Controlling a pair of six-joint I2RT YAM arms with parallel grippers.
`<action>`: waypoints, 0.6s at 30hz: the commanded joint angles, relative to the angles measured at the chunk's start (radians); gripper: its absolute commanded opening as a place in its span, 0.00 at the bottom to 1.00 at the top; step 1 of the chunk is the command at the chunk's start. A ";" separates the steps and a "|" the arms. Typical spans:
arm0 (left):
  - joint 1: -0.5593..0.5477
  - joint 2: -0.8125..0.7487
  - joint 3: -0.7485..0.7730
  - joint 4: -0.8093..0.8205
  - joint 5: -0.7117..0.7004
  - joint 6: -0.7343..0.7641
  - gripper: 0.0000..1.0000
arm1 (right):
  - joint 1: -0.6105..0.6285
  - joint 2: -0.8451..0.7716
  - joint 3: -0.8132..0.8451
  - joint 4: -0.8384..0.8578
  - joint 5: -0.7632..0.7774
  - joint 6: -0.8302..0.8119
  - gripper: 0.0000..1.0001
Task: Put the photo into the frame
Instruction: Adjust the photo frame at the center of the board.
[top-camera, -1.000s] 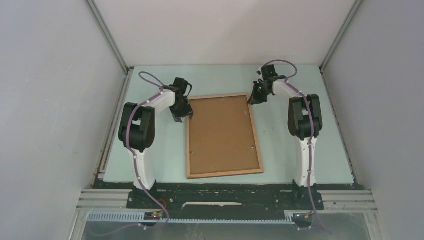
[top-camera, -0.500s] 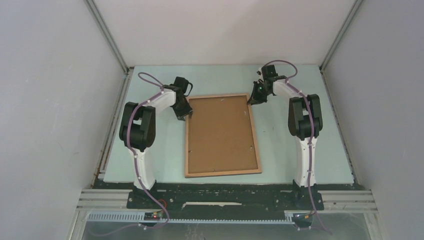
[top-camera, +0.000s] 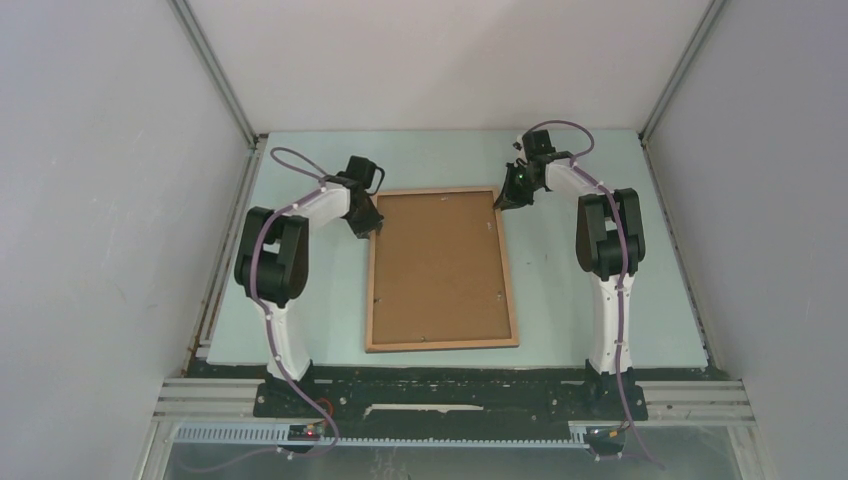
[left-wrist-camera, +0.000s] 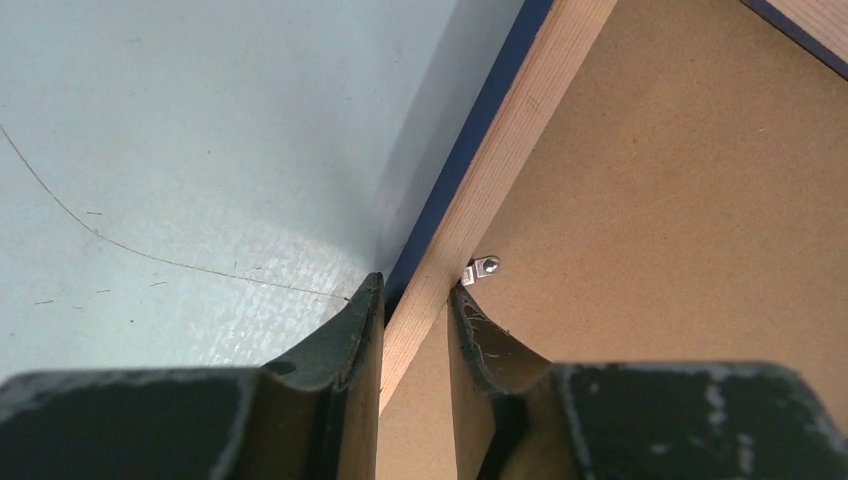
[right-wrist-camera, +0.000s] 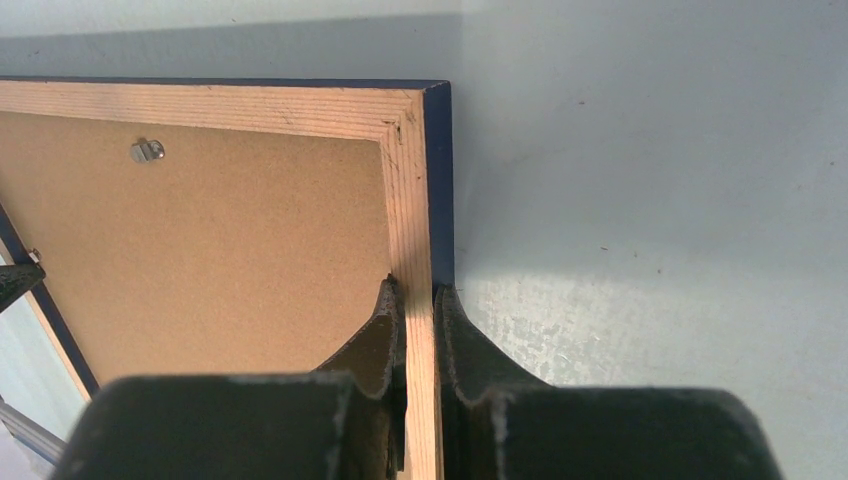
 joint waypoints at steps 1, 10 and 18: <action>0.018 -0.054 -0.050 0.062 -0.131 -0.051 0.19 | 0.004 -0.013 -0.020 -0.006 0.013 0.010 0.00; 0.047 -0.144 -0.182 0.187 -0.084 -0.103 0.28 | 0.004 -0.015 -0.021 -0.006 0.013 0.009 0.00; 0.082 -0.246 -0.291 0.242 0.045 -0.085 0.62 | 0.010 -0.029 -0.025 -0.005 0.026 0.005 0.03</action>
